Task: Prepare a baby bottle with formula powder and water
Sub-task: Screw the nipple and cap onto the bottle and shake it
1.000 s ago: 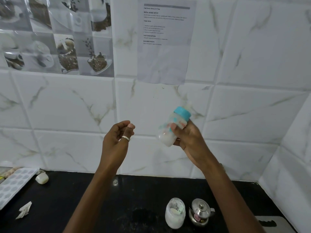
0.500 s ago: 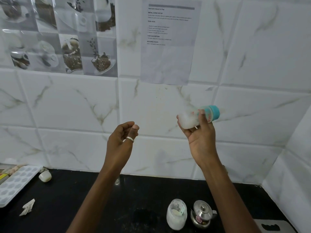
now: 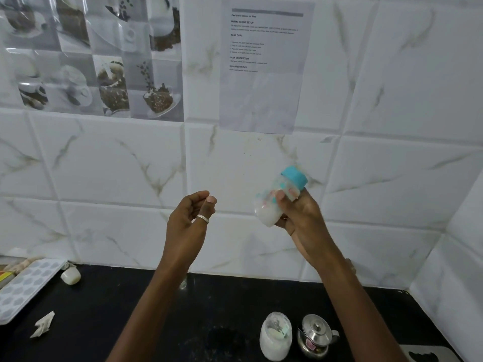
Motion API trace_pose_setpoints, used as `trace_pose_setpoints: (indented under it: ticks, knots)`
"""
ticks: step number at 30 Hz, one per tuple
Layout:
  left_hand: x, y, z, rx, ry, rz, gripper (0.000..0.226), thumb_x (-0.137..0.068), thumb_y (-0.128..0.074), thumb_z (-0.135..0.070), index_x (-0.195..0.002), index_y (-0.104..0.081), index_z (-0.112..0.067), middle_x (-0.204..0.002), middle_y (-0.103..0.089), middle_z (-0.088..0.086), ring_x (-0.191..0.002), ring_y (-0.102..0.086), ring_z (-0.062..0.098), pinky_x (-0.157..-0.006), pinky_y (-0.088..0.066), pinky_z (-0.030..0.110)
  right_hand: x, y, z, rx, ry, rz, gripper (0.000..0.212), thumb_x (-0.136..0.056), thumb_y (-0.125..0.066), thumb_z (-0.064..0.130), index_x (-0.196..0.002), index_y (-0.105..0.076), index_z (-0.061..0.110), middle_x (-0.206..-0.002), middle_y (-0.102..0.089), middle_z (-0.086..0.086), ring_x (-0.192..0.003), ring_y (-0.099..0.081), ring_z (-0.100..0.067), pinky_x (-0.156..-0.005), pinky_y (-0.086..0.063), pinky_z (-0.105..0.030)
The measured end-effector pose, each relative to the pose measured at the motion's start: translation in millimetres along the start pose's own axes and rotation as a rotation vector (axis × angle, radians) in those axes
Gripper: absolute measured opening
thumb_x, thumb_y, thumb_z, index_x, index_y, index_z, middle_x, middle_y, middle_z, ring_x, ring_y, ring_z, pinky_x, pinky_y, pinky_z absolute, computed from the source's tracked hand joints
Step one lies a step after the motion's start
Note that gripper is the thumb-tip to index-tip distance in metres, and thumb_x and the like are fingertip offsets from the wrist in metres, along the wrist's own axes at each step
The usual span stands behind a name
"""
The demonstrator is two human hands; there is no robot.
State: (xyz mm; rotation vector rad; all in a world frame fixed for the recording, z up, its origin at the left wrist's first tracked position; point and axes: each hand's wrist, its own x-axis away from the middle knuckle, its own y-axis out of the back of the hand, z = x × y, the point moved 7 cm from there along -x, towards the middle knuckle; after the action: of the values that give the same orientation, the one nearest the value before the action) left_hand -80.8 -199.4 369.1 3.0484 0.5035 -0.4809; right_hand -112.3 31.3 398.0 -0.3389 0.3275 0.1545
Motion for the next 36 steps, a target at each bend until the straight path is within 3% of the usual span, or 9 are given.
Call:
trace_pose_setpoints:
  ticks: [3, 8, 13, 19, 23, 25, 28, 33, 36]
  knots:
    - [-1, -1, 1, -0.008, -0.001, 0.001, 0.026, -0.097, -0.063, -0.043, -0.119, -0.067, -0.031, -0.108, -0.076, -0.012, -0.107, -0.070, 0.008, -0.104, -0.054, 0.041, -7, 12, 7, -0.336, 0.066, -0.126, 0.063, -0.089, -0.072, 0.036, -0.140, -0.047, 0.009, -0.132, -0.064, -0.017, -0.118, -0.065, -0.044, -0.091, -0.059, -0.049]
    - [-2, -3, 2, -0.005, 0.000, 0.002, 0.027, -0.095, -0.064, -0.046, -0.119, -0.067, -0.034, -0.109, -0.076, -0.013, -0.109, -0.070, 0.010, -0.104, -0.054, 0.042, 2, -13, -8, 0.075, -0.073, 0.064, 0.087, -0.062, -0.090, 0.054, -0.133, -0.053, 0.021, -0.115, -0.070, -0.001, -0.117, -0.067, -0.029, -0.087, -0.060, -0.044]
    - [-2, 0, 0, 0.002, -0.007, 0.004, 0.026, -0.097, -0.065, -0.045, -0.120, -0.067, -0.033, -0.109, -0.075, -0.012, -0.108, -0.070, 0.008, -0.104, -0.054, 0.041, -8, 15, 11, -0.351, 0.069, -0.152, 0.058, -0.091, -0.066, 0.033, -0.140, -0.047, 0.008, -0.126, -0.068, -0.019, -0.115, -0.067, -0.042, -0.088, -0.060, -0.047]
    - [-4, -3, -3, 0.022, -0.001, -0.004, 0.025, -0.097, -0.065, -0.042, -0.119, -0.067, -0.032, -0.109, -0.076, -0.012, -0.107, -0.070, 0.009, -0.105, -0.054, 0.041, 2, -8, -8, 0.086, -0.078, 0.041, 0.100, -0.056, -0.091, 0.060, -0.138, -0.051, 0.019, -0.124, -0.063, -0.012, -0.119, -0.066, -0.032, -0.085, -0.060, -0.043]
    - [-2, -1, -4, 0.019, -0.007, 0.000, 0.024, -0.097, -0.065, -0.043, -0.118, -0.067, -0.033, -0.109, -0.076, -0.011, -0.107, -0.070, 0.009, -0.104, -0.054, 0.041, -7, 8, 14, -0.302, 0.052, -0.149, 0.067, -0.088, -0.069, 0.035, -0.142, -0.044, 0.004, -0.125, -0.065, -0.022, -0.113, -0.067, -0.043, -0.088, -0.061, -0.047]
    - [-2, -1, -4, 0.018, -0.005, 0.001, 0.023, -0.097, -0.065, -0.042, -0.118, -0.067, -0.033, -0.108, -0.076, -0.011, -0.107, -0.070, 0.009, -0.104, -0.054, 0.041, -5, 1, 11, -0.226, 0.031, -0.128, 0.067, -0.087, -0.069, 0.033, -0.142, -0.043, 0.006, -0.124, -0.066, -0.023, -0.116, -0.066, -0.044, -0.090, -0.060, -0.048]
    - [-2, -2, -4, 0.022, -0.001, -0.003, 0.023, -0.097, -0.065, -0.042, -0.118, -0.067, -0.033, -0.109, -0.076, -0.011, -0.107, -0.070, 0.010, -0.104, -0.054, 0.042, 4, -17, -5, 0.071, -0.091, 0.079, 0.061, -0.082, -0.081, 0.035, -0.132, -0.052, 0.016, -0.117, -0.067, -0.011, -0.118, -0.066, -0.036, -0.084, -0.061, -0.043]
    - [-1, 0, -5, 0.016, -0.013, 0.002, 0.023, -0.097, -0.065, -0.043, -0.118, -0.067, -0.034, -0.109, -0.076, -0.011, -0.107, -0.070, 0.009, -0.104, -0.054, 0.040, -6, 5, 15, -0.348, 0.040, -0.161, 0.059, -0.088, -0.068, 0.033, -0.136, -0.049, 0.004, -0.115, -0.072, -0.013, -0.112, -0.069, -0.042, -0.085, -0.061, -0.046]
    - [-2, 0, -5, 0.008, -0.012, 0.000, 0.024, -0.097, -0.065, -0.043, -0.118, -0.067, -0.034, -0.109, -0.075, -0.012, -0.107, -0.070, 0.009, -0.104, -0.054, 0.041, -1, -7, 5, -0.138, -0.032, -0.098, 0.059, -0.085, -0.072, 0.036, -0.132, -0.050, 0.008, -0.115, -0.071, -0.015, -0.114, -0.067, -0.040, -0.084, -0.061, -0.042]
